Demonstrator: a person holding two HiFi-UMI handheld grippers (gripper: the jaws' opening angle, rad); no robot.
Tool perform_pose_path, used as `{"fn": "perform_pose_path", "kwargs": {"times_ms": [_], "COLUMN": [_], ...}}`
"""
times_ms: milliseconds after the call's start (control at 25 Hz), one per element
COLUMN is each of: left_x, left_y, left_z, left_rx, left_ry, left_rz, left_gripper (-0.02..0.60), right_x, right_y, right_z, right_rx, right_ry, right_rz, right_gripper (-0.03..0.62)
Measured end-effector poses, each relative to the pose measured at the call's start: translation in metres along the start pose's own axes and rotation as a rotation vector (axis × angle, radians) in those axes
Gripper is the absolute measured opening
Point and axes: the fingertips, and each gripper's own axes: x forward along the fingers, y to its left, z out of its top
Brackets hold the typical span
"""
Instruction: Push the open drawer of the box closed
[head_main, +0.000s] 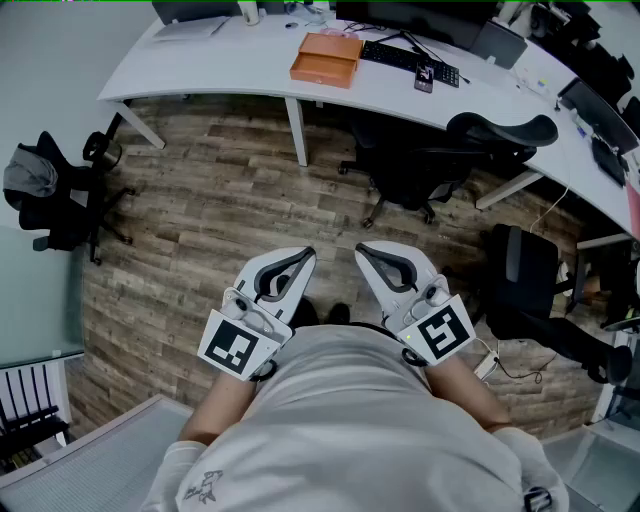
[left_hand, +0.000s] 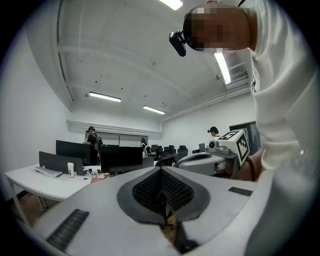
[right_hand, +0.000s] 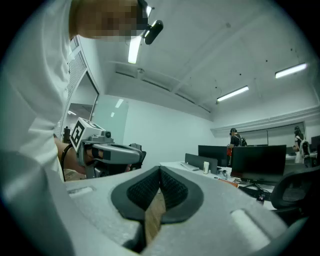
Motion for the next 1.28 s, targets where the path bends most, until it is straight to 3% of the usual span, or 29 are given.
{"fn": "perform_pose_path", "kwargs": {"times_ms": [640,920,1280], "left_x": [-0.004,-0.006,-0.046], "left_y": [0.052,0.113,0.204], "left_z": [-0.005,-0.005,0.027], "left_rx": [-0.032,-0.028,0.001], "left_ry": [-0.014,-0.017,-0.053], "left_rz": [-0.015,-0.046,-0.074], "left_gripper": [-0.002,-0.002,-0.002], "right_x": [0.046,0.109,0.206], "right_y": [-0.007,-0.021,-0.008], "right_z": [0.0,0.001,0.037], "right_rx": [0.026,0.01,-0.01], "right_ry": [0.013,0.012,-0.036], "right_rz": [-0.051,-0.067,-0.081], "right_gripper": [0.003,0.003,0.003]}}
